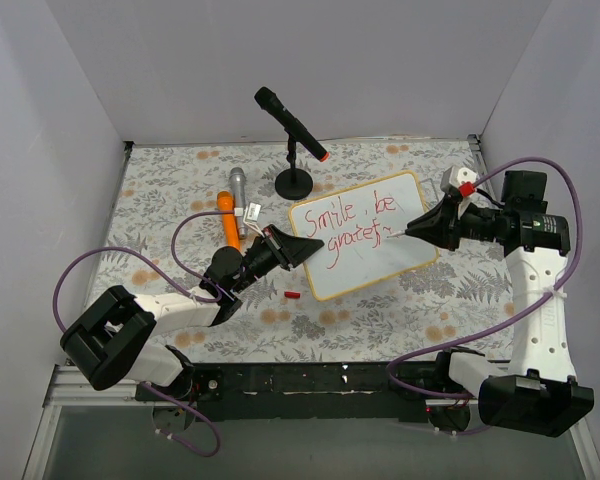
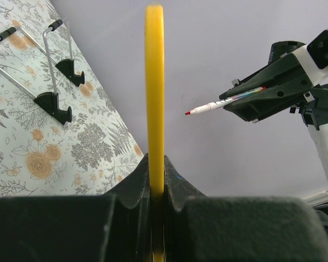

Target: Write a sentence on the whiteboard

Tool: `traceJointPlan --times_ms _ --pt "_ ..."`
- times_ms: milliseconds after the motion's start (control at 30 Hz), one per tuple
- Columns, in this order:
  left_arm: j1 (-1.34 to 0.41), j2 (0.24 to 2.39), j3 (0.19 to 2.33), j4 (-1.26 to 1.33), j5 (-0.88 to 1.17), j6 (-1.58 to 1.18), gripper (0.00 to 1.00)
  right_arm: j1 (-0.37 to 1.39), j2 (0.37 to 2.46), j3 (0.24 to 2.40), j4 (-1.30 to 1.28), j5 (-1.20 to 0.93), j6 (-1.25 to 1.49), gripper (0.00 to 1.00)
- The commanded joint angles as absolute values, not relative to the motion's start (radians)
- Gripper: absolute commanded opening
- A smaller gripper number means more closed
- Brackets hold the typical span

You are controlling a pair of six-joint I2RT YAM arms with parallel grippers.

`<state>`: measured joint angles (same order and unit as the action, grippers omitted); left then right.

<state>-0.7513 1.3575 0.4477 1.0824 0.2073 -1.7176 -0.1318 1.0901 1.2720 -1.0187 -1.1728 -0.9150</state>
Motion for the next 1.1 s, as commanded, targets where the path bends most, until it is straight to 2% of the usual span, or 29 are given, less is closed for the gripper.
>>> traceJointPlan --times_ms 0,1067 --pt "-0.755 1.304 0.454 1.193 0.179 -1.727 0.0 -0.138 1.066 1.253 -0.993 -1.152 -0.894 0.01" --pt "-0.755 1.313 0.445 1.252 0.155 -1.822 0.0 -0.138 1.08 1.276 -0.948 -1.132 -0.833 0.01"
